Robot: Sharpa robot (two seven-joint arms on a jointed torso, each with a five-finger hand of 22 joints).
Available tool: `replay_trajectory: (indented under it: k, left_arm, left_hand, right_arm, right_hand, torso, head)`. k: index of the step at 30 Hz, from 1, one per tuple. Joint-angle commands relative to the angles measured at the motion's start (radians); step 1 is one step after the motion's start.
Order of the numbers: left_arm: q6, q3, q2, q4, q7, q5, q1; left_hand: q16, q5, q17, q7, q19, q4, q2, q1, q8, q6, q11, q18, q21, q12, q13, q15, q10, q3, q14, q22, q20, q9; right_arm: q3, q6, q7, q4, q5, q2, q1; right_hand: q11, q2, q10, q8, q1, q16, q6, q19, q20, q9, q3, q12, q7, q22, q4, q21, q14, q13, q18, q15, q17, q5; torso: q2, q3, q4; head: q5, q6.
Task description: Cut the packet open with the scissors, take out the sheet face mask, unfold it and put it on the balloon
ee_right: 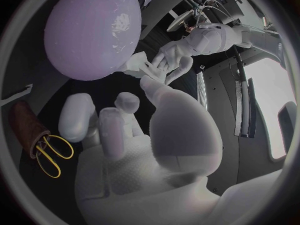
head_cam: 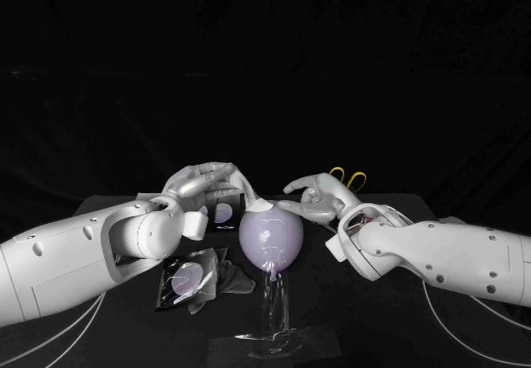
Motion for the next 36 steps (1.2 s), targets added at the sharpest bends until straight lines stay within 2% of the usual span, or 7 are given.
replay_trajectory:
  k: [1,8,13,17,22,29,36]
  left_arm:
    - [0.026,0.002,0.003,0.004,-0.012,0.002,0.001]
    - [0.032,0.002,0.003,0.005,-0.018,-0.001,0.001]
    - [0.038,0.002,-0.004,0.011,-0.017,-0.006,0.001]
    - [0.040,0.005,-0.011,0.016,-0.016,-0.010,0.002]
    - [0.041,0.009,-0.015,0.020,-0.017,-0.013,0.002]
    - [0.041,0.010,-0.013,0.017,-0.020,-0.015,0.003]
    - [0.040,0.011,-0.010,0.012,-0.020,-0.015,0.003]
  left_hand:
    - [-0.007,0.006,0.001,0.003,-0.008,0.000,0.002,0.010,0.004,0.002,-0.003,0.014,-0.005,0.004,0.001,-0.004,-0.001,0.008,-0.001,0.001,0.001,0.057]
    - [-0.007,0.006,0.001,0.003,-0.009,0.000,0.001,0.009,0.004,0.002,-0.003,0.014,-0.006,0.004,0.001,-0.004,-0.001,0.008,-0.001,0.001,0.001,0.058]
    - [-0.007,0.006,0.001,0.003,-0.009,0.000,0.001,0.009,0.004,0.001,-0.003,0.014,-0.006,0.004,0.001,-0.004,-0.001,0.008,-0.001,0.001,0.001,0.058]
    - [-0.008,0.006,0.002,0.003,-0.010,0.000,0.001,0.010,0.004,0.001,-0.003,0.014,-0.006,0.004,0.001,-0.004,-0.002,0.010,-0.001,0.000,0.001,0.058]
    - [-0.008,0.006,0.002,0.003,-0.010,0.000,0.001,0.010,0.004,0.001,-0.003,0.014,-0.006,0.004,0.001,-0.004,-0.002,0.010,-0.001,0.000,0.001,0.058]
    - [-0.008,0.006,0.002,0.003,-0.010,0.000,0.001,0.010,0.004,0.001,-0.003,0.014,-0.006,0.004,0.001,-0.004,-0.002,0.010,-0.001,0.000,0.001,0.058]
    - [-0.008,0.006,0.002,0.003,-0.010,0.000,0.001,0.010,0.005,0.001,-0.002,0.014,-0.007,0.004,0.001,-0.004,-0.002,0.011,-0.001,0.001,0.001,0.059]
  right_arm:
    - [0.000,0.047,-0.002,0.003,0.002,-0.010,-0.005]
    - [-0.002,0.038,-0.014,-0.004,-0.001,-0.040,-0.010]
    - [-0.002,0.023,0.022,-0.007,0.016,-0.042,-0.011]
    - [-0.001,0.029,0.047,-0.012,-0.006,-0.022,-0.007]
    - [-0.001,0.051,0.056,-0.031,-0.087,0.018,0.007]
    - [0.000,0.084,0.040,-0.091,-0.163,0.081,0.020]
    - [0.000,0.098,0.018,-0.136,-0.185,0.131,0.023]
  right_hand:
    - [0.002,-0.006,-0.009,-0.006,0.002,-0.003,-0.005,-0.002,0.007,-0.003,-0.015,-0.004,0.003,0.145,0.006,-0.005,0.038,-0.003,0.012,0.009,0.092,-0.004]
    - [0.001,0.001,-0.009,-0.007,0.009,-0.001,0.004,0.001,0.010,-0.005,-0.026,0.003,0.002,0.147,0.013,0.000,0.038,-0.002,0.012,0.009,0.094,-0.004]
    - [-0.013,0.075,0.036,0.020,0.052,0.029,0.075,0.035,0.009,-0.001,-0.012,0.080,-0.012,0.165,0.023,0.063,0.055,0.034,0.004,-0.003,0.127,-0.004]
    - [-0.021,0.111,0.086,0.023,0.108,0.059,0.106,0.066,0.003,-0.008,0.020,0.172,-0.019,0.181,-0.006,0.125,0.071,0.085,-0.007,-0.011,0.162,-0.004]
    - [-0.027,0.105,0.137,0.023,0.135,0.088,0.140,0.093,-0.004,-0.017,0.032,0.282,-0.026,0.196,-0.039,0.181,0.085,0.152,-0.018,-0.016,0.199,-0.004]
    - [-0.026,0.084,0.145,0.014,0.119,0.093,0.145,0.096,-0.005,-0.027,0.018,0.305,-0.025,0.197,-0.042,0.188,0.088,0.167,-0.019,-0.016,0.204,-0.005]
    - [-0.022,0.068,0.136,-0.002,0.106,0.088,0.134,0.090,-0.004,-0.038,0.006,0.296,-0.020,0.194,-0.041,0.176,0.086,0.162,-0.017,-0.013,0.198,-0.005]
  torso:
    - [0.000,-0.0003,0.0001]
    - [0.000,-0.0008,-0.0008]
    - [0.001,0.0005,0.0015]
    - [0.001,0.0017,0.0025]
    - [0.002,0.0007,0.0036]
    - [0.002,-0.0023,0.0030]
    - [0.002,-0.0016,0.0037]
  head:
    - [-0.001,-0.002]
    - [-0.001,-0.003]
    - [-0.001,0.000]
    - [-0.001,0.001]
    - [0.000,0.001]
    - [0.001,-0.001]
    - [0.003,-0.003]
